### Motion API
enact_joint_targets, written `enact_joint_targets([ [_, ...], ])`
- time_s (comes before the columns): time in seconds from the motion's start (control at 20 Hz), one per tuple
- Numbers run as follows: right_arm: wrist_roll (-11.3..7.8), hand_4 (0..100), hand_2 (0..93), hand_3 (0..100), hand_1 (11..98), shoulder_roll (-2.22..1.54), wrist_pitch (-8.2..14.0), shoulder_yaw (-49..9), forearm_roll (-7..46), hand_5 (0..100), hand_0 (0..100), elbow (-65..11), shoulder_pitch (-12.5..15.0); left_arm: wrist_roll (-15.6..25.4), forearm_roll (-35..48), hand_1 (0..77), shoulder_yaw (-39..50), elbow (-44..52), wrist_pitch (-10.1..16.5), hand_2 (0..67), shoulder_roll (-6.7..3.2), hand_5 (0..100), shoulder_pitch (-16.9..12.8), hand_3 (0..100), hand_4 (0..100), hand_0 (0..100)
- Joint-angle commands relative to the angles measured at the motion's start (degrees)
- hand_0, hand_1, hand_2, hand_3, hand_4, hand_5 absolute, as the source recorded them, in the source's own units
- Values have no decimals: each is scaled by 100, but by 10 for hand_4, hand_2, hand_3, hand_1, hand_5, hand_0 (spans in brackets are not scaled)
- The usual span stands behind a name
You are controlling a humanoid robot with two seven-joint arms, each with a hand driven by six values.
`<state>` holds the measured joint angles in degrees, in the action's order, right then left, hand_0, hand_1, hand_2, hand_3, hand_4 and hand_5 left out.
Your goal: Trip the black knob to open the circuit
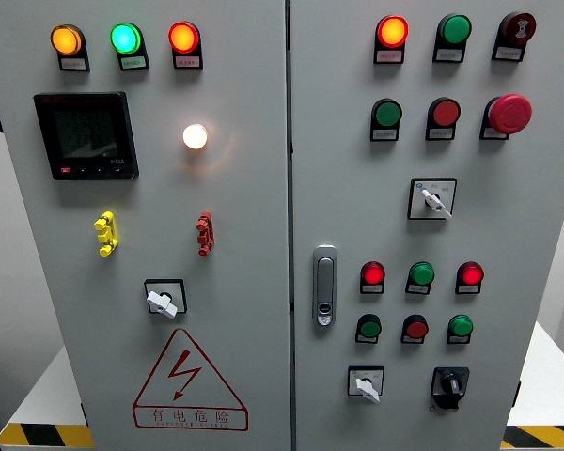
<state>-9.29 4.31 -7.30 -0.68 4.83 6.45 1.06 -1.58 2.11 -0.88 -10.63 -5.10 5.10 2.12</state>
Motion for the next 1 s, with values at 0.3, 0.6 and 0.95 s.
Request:
enact_joint_targets([
  [0.3,147,33,0,149,424,254,-192,-1448,1376,143,681,312,8,0,0,0,0,0,0,194,0,86,-1,262,98,0],
  [0.6,340,33,0,146,424,254,-456,-3419,3364,142,681,313,96,0,0,0,0,0,0,194,0,86,-1,262,98,0],
  [0.95,358,27,0,136,421,254,-913,-3903,3630,136,681,681,96,0,0,0,0,0,0,194,0,86,-1,262,98,0],
])
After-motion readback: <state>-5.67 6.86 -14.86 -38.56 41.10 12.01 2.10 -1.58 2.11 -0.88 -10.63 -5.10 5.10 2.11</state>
